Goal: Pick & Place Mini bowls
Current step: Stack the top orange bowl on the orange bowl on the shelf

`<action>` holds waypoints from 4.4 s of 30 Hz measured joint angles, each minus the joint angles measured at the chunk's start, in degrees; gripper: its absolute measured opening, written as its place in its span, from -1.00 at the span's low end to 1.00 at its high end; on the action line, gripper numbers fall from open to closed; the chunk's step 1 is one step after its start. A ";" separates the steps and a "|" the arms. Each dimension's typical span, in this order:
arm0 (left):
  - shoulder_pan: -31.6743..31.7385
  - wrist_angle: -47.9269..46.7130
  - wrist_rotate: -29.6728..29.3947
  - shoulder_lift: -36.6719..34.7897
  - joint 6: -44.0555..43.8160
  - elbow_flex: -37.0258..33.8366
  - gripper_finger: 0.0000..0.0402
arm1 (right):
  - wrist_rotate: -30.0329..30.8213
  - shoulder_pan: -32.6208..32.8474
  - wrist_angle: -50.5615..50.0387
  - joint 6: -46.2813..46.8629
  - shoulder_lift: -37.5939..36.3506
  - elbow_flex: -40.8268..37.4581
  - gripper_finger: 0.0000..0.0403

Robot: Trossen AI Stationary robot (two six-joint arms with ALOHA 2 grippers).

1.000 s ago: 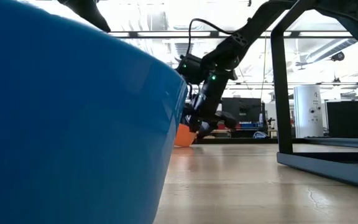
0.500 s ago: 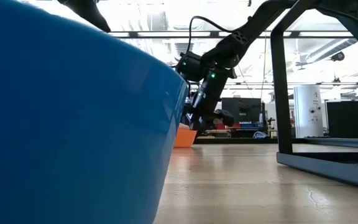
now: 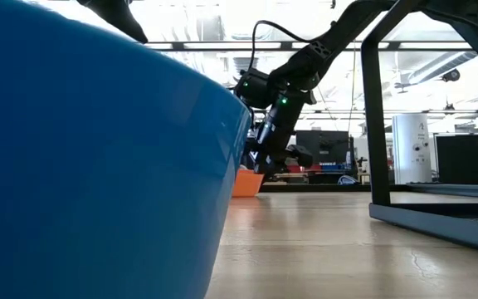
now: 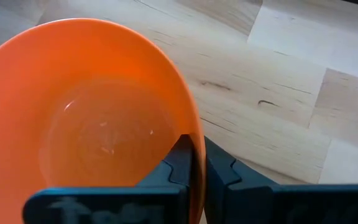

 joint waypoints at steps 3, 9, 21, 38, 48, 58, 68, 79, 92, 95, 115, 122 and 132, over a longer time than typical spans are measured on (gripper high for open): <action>0.00 0.00 0.00 0.00 0.00 0.00 -1.00 | 0.18 0.00 0.02 -0.21 0.00 0.00 -0.95; -0.02 0.00 0.00 0.00 0.00 0.02 -1.00 | 0.66 0.24 0.05 -1.47 -0.22 -0.07 -0.95; 0.00 0.02 -0.02 0.00 -0.83 0.00 -1.00 | 2.37 2.17 -0.20 -5.49 -6.09 -0.22 -0.95; -0.02 1.68 0.00 0.02 -1.33 0.00 -1.00 | 8.23 9.08 -0.85 -13.69 -18.31 0.06 -0.95; 0.00 2.01 0.00 0.02 -1.34 0.00 -1.00 | 8.16 12.11 -1.20 -18.56 -23.72 0.11 -0.95; 0.00 1.99 0.00 0.02 -1.46 0.02 -1.00 | 8.07 12.31 -6.47 -19.91 -28.65 0.15 -0.95; 0.00 1.99 0.00 0.02 -1.49 0.00 -1.00 | 7.95 13.90 -15.40 -20.19 -35.27 0.15 -0.95; 0.00 2.22 0.00 0.02 -2.27 0.00 -1.00 | 8.02 14.80 -18.16 -20.35 -38.88 0.15 -0.95; 0.00 2.21 0.00 0.02 -2.34 0.00 -1.00 | 7.94 14.91 -20.34 -20.35 -38.80 0.15 -0.95; 0.00 2.21 0.00 0.02 -2.34 0.00 -1.00 | 7.70 14.91 -20.48 -20.41 -38.80 0.15 -0.95; -0.02 2.19 0.02 0.04 -2.36 0.00 -1.00 | -5.70 15.15 -38.42 -22.27 -44.29 0.15 -0.95; -0.02 2.24 0.02 0.04 -2.51 0.00 -1.00 | -13.17 15.28 -45.04 -22.38 -48.48 0.15 -0.95; 0.00 2.43 0.00 0.04 -2.44 0.01 -1.00 | -17.05 19.66 -59.03 -16.49 -49.32 0.15 -0.95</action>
